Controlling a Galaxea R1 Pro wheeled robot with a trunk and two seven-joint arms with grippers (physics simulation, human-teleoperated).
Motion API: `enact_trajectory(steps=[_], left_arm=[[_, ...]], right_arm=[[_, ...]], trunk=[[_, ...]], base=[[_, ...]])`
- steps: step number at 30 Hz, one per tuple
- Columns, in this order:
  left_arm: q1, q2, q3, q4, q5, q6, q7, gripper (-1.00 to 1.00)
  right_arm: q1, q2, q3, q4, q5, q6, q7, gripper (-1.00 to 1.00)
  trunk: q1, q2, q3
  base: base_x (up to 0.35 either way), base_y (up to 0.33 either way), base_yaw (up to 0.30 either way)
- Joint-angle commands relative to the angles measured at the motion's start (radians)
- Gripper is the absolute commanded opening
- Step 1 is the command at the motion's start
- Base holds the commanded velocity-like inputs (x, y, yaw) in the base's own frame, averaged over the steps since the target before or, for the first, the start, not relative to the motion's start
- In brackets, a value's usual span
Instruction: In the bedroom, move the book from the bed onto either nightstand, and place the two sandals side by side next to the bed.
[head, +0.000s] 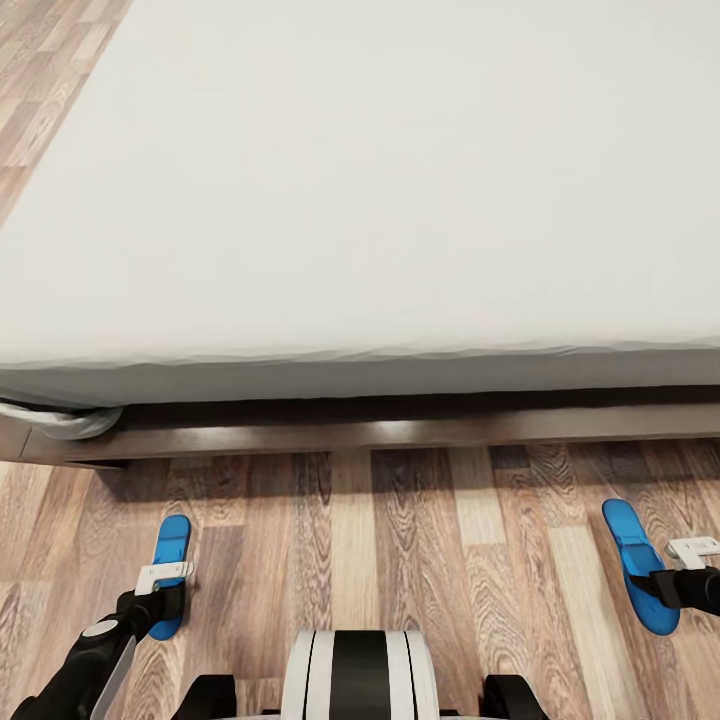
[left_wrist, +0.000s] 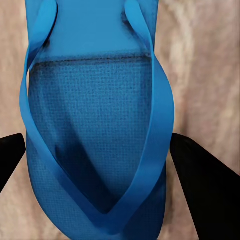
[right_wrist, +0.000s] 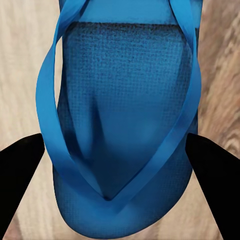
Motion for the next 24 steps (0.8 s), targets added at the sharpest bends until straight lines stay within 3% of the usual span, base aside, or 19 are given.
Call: enact_trajectory(steps=[1, 20, 24], left_arm=[[0.000, -0.001, 0.003, -0.002, -0.001, 0.006, -0.007, -1.00], [0.000, -0.001, 0.003, -0.002, 0.000, 0.005, -0.007, -1.00], [0.000, -0.001, 0.003, -0.002, 0.000, 0.005, -0.007, -1.00]], right_arm=[[-0.001, -0.001, 0.004, -0.001, -0.007, 0.004, 0.000, -1.00], [-0.001, -0.001, 0.004, 0.001, -0.007, 0.004, -0.001, -1.00], [-0.001, -0.001, 0.004, 0.001, -0.006, 0.004, 0.000, -1.00]], trunk=[[0.000, 0.000, -0.001], [0.001, -0.001, -0.012], [0.003, -0.002, -0.024]], base=[[0.000, 0.000, 0.000], [0.000, 0.000, 0.000], [0.000, 0.000, 0.000]])
